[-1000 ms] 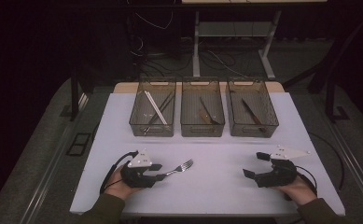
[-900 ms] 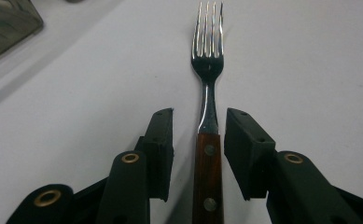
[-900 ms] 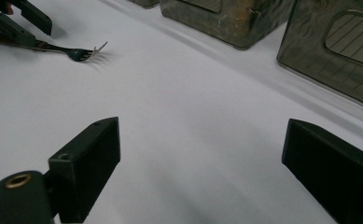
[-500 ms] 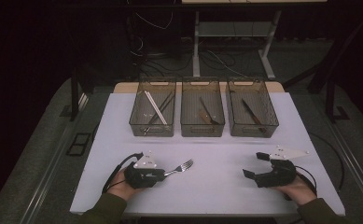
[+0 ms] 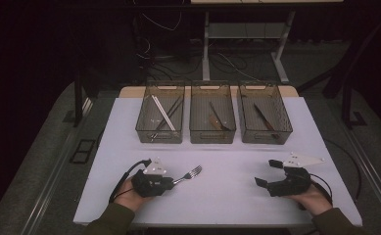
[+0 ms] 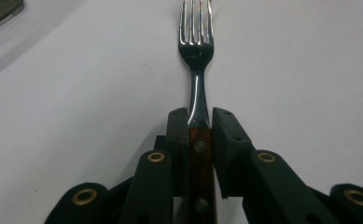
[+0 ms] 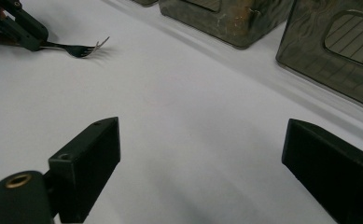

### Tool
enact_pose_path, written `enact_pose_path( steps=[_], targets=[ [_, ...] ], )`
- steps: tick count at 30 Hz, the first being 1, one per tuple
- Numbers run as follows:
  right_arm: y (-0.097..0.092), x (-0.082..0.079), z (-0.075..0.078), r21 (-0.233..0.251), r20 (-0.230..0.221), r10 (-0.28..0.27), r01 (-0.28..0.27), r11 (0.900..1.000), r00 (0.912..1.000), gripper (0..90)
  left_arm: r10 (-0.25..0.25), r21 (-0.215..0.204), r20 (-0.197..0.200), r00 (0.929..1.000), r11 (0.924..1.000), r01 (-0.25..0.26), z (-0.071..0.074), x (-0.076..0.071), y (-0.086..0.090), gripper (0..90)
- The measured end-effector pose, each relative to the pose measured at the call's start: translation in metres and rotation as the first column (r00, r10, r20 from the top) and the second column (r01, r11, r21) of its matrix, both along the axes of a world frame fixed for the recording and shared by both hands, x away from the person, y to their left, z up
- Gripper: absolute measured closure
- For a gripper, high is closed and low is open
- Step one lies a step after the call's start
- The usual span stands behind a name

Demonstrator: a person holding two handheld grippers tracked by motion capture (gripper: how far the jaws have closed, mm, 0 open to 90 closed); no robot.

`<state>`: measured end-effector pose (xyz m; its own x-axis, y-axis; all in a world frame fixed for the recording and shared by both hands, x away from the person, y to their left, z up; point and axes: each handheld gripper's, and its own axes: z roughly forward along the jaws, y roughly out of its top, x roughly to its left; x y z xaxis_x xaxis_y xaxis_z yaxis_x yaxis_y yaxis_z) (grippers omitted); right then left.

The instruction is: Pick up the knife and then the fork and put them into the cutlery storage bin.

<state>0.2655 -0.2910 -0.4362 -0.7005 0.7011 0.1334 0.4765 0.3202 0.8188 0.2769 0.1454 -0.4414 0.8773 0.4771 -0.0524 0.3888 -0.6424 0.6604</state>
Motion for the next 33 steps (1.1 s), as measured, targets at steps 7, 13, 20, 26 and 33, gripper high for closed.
enact_pose_path(
  steps=[7,13,20,26,33],
  targets=[
    [0.002,0.001,0.002,0.012,-0.012,0.000,0.000,0.9999,0.9999,11.5,0.009,-0.041,0.022,0.9997,0.9991,-0.008,0.010,-0.004,-0.007,77.3],
    [0.006,0.006,0.007,0.034,-0.039,0.005,-0.004,0.9994,0.9992,11.5,0.019,-0.075,0.039,0.9991,0.9971,-0.016,0.018,-0.003,-0.014,77.3],
    [0.011,0.011,0.017,0.048,-0.032,0.013,-0.011,0.9988,0.9994,11.5,0.035,-0.116,0.051,0.9981,0.9928,-0.029,0.028,0.001,-0.021,77.2],
    [0.020,0.018,0.027,0.060,-0.024,0.013,-0.011,0.9981,0.9996,11.5,0.059,-0.154,0.047,0.9971,0.9868,-0.051,0.035,0.003,-0.033,77.2],
    [0.039,0.026,0.036,0.071,-0.012,0.043,-0.042,0.9966,0.9990,15.2,0.048,-0.175,0.068,0.9965,0.9839,-0.036,0.041,0.006,-0.052,77.2]
  ],
)
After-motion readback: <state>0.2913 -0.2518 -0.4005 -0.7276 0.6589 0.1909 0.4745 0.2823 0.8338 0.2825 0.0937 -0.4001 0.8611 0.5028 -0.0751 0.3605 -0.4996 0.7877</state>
